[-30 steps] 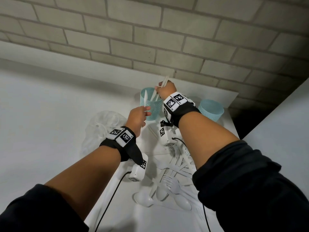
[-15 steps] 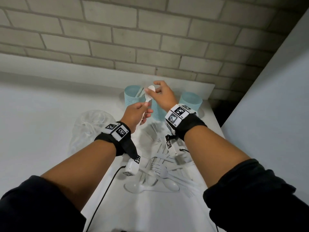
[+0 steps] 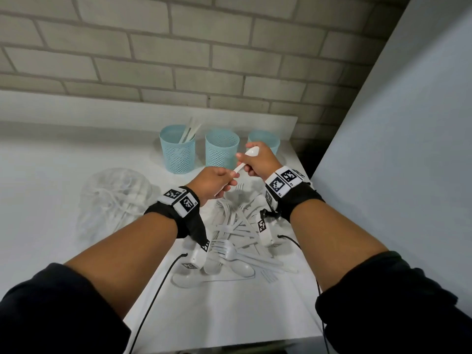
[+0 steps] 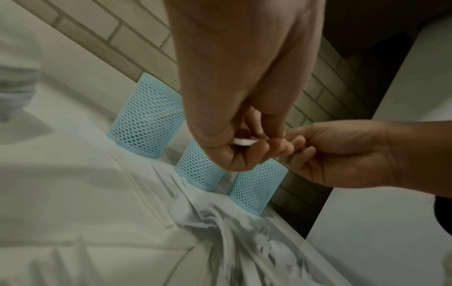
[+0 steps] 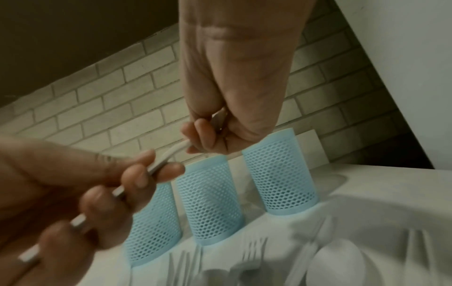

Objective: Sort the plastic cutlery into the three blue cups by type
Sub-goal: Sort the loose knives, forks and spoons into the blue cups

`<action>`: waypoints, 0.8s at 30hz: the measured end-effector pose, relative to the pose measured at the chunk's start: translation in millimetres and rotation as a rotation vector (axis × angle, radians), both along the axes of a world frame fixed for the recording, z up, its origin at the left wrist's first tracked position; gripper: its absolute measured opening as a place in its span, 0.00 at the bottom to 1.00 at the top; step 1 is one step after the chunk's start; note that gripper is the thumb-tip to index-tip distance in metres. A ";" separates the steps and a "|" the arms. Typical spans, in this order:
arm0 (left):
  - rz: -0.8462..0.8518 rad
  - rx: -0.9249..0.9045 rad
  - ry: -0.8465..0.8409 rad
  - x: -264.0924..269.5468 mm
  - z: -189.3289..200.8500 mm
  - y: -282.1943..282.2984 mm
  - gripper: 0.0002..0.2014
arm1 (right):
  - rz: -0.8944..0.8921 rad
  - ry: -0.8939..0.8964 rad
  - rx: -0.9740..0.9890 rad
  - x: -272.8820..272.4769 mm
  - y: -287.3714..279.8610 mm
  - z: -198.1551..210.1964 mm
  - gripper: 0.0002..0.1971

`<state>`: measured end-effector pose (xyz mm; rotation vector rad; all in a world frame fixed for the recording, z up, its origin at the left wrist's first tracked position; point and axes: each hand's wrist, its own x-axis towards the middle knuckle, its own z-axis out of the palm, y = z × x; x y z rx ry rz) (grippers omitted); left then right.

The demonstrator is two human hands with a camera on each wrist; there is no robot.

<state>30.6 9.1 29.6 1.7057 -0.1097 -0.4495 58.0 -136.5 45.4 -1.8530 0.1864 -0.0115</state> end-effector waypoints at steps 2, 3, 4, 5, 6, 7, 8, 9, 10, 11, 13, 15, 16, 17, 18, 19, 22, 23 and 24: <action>-0.024 0.038 0.012 -0.1 -2.5 0.6 0.11 | -0.030 0.031 0.025 -0.2 -4.6 1.0 0.17; -0.029 0.047 0.013 0.8 -3.6 1.0 0.12 | -0.058 0.040 0.028 2.7 -7.3 3.1 0.16; -0.027 0.051 0.011 2.0 -4.9 1.9 0.12 | -0.095 0.037 0.025 5.6 -10.2 6.7 0.14; -0.017 0.060 0.004 3.7 -5.9 3.0 0.13 | -0.142 0.022 0.009 10.2 -13.5 11.2 0.13; -0.001 0.080 -0.013 6.2 -7.3 4.4 0.12 | -0.203 -0.016 -0.014 15.4 -17.0 16.4 0.11; 0.016 0.112 -0.043 8.9 -9.1 6.3 0.12 | -0.276 -0.078 -0.032 21.1 -20.9 22.3 0.08; 0.030 0.154 -0.085 12.1 -11.4 8.6 0.12 | -0.358 -0.146 -0.032 26.2 -25.0 29.0 0.07; 0.037 0.210 -0.138 15.4 -14.5 11.1 0.11 | -0.446 -0.210 -0.025 32.2 -29.7 34.7 0.08; 0.039 0.283 -0.199 19.0 -18.1 14.0 0.11 | -0.521 -0.260 -0.021 37.8 -33.9 39.0 0.08; 0.033 0.367 -0.254 22.8 -22.4 16.7 0.10 | -0.577 -0.298 -0.040 41.5 -36.9 43.1 0.05; 0.000 0.533 -0.315 28.6 -29.0 21.0 0.12 | -0.647 -0.345 -0.134 46.1 -42.3 46.6 0.06; -0.052 0.716 -0.314 32.2 -32.6 24.8 0.21 | -0.657 -0.352 -0.248 47.2 -47.0 44.2 0.11; -0.092 0.804 -0.301 32.9 -33.3 27.2 0.28 | -0.648 -0.345 -0.301 48.0 -48.9 40.6 0.12; -0.134 0.863 -0.292 33.1 -33.7 29.7 0.34 | -0.622 -0.326 -0.342 50.0 -50.6 35.8 0.13; -0.177 0.896 -0.277 32.7 -33.6 32.2 0.39 | -0.584 -0.305 -0.367 53.4 -51.8 30.3 0.13; -0.221 0.915 -0.262 32.1 -33.3 34.6 0.44 | -0.537 -0.277 -0.381 56.6 -51.3 26.2 0.13; -0.349 1.006 -0.199 32.2 -31.6 41.4 0.54 | -0.420 -0.188 -0.503 58.2 -48.4 22.5 0.15; -0.383 1.043 -0.177 32.5 -31.4 43.1 0.56 | -0.416 -0.195 -0.555 55.7 -47.7 24.8 0.15; -0.405 1.080 -0.160 32.2 -30.9 44.6 0.58 | -0.419 -0.243 -0.607 52.2 -47.1 27.9 0.16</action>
